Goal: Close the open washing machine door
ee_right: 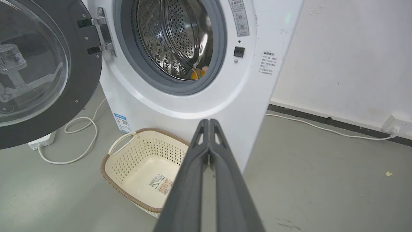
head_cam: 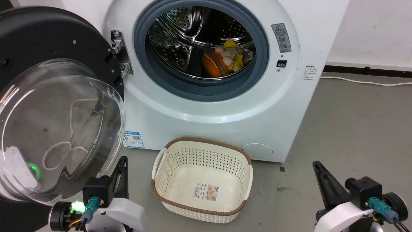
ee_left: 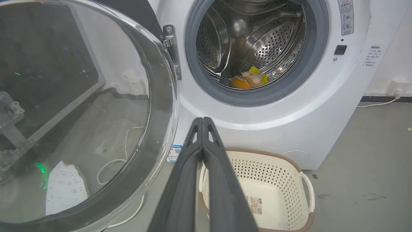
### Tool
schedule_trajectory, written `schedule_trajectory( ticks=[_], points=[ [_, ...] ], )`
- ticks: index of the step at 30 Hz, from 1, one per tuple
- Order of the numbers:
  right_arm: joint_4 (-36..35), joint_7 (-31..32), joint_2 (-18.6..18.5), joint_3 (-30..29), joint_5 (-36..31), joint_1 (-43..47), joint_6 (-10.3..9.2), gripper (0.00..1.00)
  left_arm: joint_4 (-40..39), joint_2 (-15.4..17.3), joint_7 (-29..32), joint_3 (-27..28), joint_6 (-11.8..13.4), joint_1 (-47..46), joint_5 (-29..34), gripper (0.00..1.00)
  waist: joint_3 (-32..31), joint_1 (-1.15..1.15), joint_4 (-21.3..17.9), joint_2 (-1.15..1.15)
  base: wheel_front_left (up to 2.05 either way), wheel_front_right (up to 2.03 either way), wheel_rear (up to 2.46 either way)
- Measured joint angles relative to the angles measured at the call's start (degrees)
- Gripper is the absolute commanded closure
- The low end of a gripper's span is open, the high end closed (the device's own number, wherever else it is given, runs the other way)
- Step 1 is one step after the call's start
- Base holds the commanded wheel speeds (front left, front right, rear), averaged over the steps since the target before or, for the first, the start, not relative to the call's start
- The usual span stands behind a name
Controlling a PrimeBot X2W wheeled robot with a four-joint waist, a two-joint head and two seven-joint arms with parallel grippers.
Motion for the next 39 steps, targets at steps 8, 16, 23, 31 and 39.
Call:
schedule_trajectory(
  ticks=[8,16,23,31,39],
  points=[
    [0.0,0.0,0.0,0.0,0.0,0.0,0.00,1.00,0.0,0.0,0.0,0.0,0.0,0.0,0.0,1.00,0.0,0.00,0.0,0.00,0.00,0.00,0.00],
    [0.0,0.0,0.0,0.0,0.0,0.0,0.00,1.00,0.0,0.0,0.0,0.0,0.0,0.0,0.0,1.00,0.0,0.00,0.0,0.00,0.00,0.00,0.00],
    [0.0,0.0,0.0,0.0,0.0,0.0,0.00,1.00,0.0,0.0,0.0,0.0,0.0,0.0,0.0,1.00,0.0,0.00,0.0,0.00,0.00,0.00,0.00],
    [0.0,0.0,0.0,0.0,0.0,0.0,0.00,1.00,0.0,0.0,0.0,0.0,0.0,0.0,0.0,1.00,0.0,0.00,0.0,0.00,0.00,0.00,0.00],
    [0.0,0.0,0.0,0.0,0.0,0.0,0.00,1.00,0.0,0.0,0.0,0.0,0.0,0.0,0.0,1.00,0.0,0.00,0.0,0.00,0.00,0.00,0.00]
  ],
)
